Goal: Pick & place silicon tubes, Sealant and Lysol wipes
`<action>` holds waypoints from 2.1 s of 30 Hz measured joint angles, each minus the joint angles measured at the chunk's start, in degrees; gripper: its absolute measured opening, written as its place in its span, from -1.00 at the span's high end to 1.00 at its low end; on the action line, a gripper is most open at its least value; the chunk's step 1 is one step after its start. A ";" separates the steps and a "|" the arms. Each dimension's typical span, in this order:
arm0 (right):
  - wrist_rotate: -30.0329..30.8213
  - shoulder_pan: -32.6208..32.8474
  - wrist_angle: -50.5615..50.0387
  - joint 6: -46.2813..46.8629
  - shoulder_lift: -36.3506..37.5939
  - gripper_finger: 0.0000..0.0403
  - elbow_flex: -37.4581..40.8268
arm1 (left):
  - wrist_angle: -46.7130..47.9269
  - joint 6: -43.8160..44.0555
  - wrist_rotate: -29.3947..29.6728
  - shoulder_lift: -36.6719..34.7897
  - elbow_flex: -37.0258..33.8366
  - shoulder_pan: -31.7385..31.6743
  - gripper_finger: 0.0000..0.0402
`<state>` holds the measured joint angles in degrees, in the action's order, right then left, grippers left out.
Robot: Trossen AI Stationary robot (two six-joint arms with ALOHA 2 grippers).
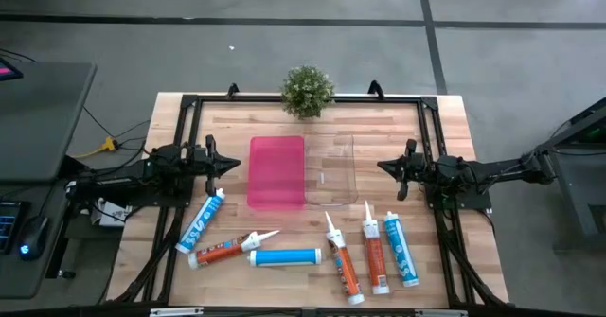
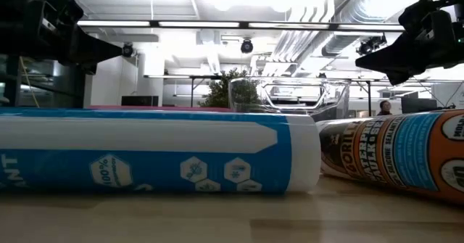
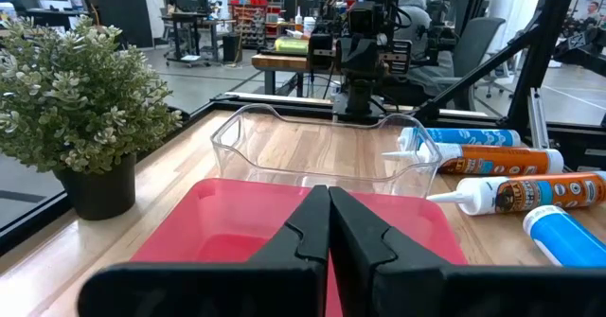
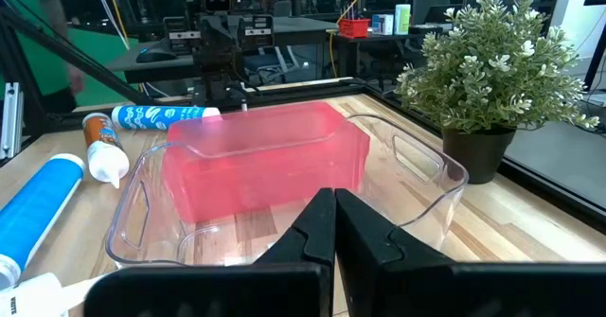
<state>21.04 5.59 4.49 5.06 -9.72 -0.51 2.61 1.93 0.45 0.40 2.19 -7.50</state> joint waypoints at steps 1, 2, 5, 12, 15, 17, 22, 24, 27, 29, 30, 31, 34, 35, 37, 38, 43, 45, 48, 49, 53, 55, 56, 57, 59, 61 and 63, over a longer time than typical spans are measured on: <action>0.00 0.02 0.02 0.00 -0.02 1.00 0.00 | 0.00 0.00 0.00 -0.01 -0.01 0.01 1.00; 0.00 0.02 0.02 -0.02 0.00 1.00 0.00 | 0.00 0.00 0.00 -0.01 -0.01 0.01 1.00; 0.00 0.01 0.01 0.00 -0.02 1.00 0.00 | 0.00 0.00 0.00 0.01 0.01 0.00 1.00; 0.00 0.02 0.00 -0.02 -0.02 1.00 0.00 | 0.00 0.00 0.01 -0.01 -0.01 0.00 1.00; 0.00 0.01 0.01 -0.01 -0.01 1.00 0.01 | 0.00 0.00 0.02 0.00 0.01 0.01 1.00; 0.00 0.02 0.00 0.00 -0.02 1.00 0.00 | 0.00 0.00 0.02 0.01 -0.01 0.01 1.00; 0.02 0.02 0.02 0.00 -0.02 1.00 0.00 | 0.00 0.00 0.00 0.00 0.01 0.00 1.00; 0.00 0.00 0.00 -0.01 -0.01 1.00 0.01 | 0.00 0.00 0.00 0.01 0.00 0.01 1.00; 0.02 0.00 0.02 0.00 -0.02 1.00 0.02 | 0.00 0.00 0.00 -0.01 0.01 0.01 1.00; 0.00 0.00 0.02 0.00 -0.02 1.00 0.00 | 0.00 0.00 0.00 0.00 0.01 0.01 1.00; 0.00 0.00 0.02 -0.02 -0.02 1.00 0.00 | 0.00 0.00 0.01 0.00 0.01 0.00 1.00; 0.00 0.01 0.01 -0.02 -0.01 1.00 0.00 | 0.00 0.00 0.00 0.00 0.00 0.01 1.00; 0.00 0.02 0.01 -0.02 -0.01 1.00 0.01 | 0.00 0.00 0.01 0.01 -0.01 0.00 1.00; 0.00 0.02 0.02 0.00 -0.01 1.00 0.00 | 0.00 0.00 0.01 0.00 -0.01 0.00 1.00; 0.00 0.02 0.00 0.00 -0.02 1.00 0.00 | 0.00 0.00 0.02 -0.01 -0.01 0.01 1.00; 0.01 0.01 0.02 -0.01 0.00 1.00 0.00 | 0.00 0.00 0.00 0.00 0.01 0.00 1.00; 0.01 0.02 0.00 -0.02 -0.02 1.00 0.00 | 0.00 0.00 0.00 -0.01 0.01 -0.01 1.00; 0.00 0.00 0.00 -0.02 -0.02 1.00 0.01 | 0.00 0.00 0.01 0.01 0.01 -0.01 1.00; 0.00 0.00 0.00 -0.02 -0.02 1.00 0.01 | -0.17 0.00 0.02 0.00 0.00 0.00 1.00; 0.00 0.01 0.02 -0.01 -0.02 1.00 0.00 | -0.37 0.00 0.04 0.01 -0.01 0.01 1.00; 0.00 0.01 0.02 -0.01 -0.01 1.00 0.00 | -1.78 -0.01 0.37 -0.01 -0.17 0.01 1.00; 0.00 0.02 0.02 -0.02 -0.02 1.00 0.00 | -1.89 -0.01 0.44 0.00 -0.17 -0.01 1.00; 0.00 0.02 0.00 0.00 -0.02 1.00 0.00 | -1.95 0.00 0.44 0.00 -0.17 -0.01 1.00; 0.00 0.00 0.02 -0.01 -0.02 1.00 0.00 | -2.01 0.00 0.40 -0.01 -0.17 0.00 1.00; 0.00 0.00 0.00 -0.02 -0.01 1.00 0.00 | -2.01 0.00 -0.45 -0.01 -0.17 -0.01 1.00; 0.00 0.01 0.01 -0.02 -0.01 1.00 0.02 | -2.05 0.00 -1.89 0.01 -0.17 0.01 1.00; 0.00 0.00 0.02 -0.02 -0.02 1.00 0.00 | -2.14 0.00 -2.41 -0.01 -0.17 0.01 1.00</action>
<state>21.04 5.58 4.51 5.04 -9.74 -0.51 0.47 1.93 -1.97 0.38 2.02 -7.49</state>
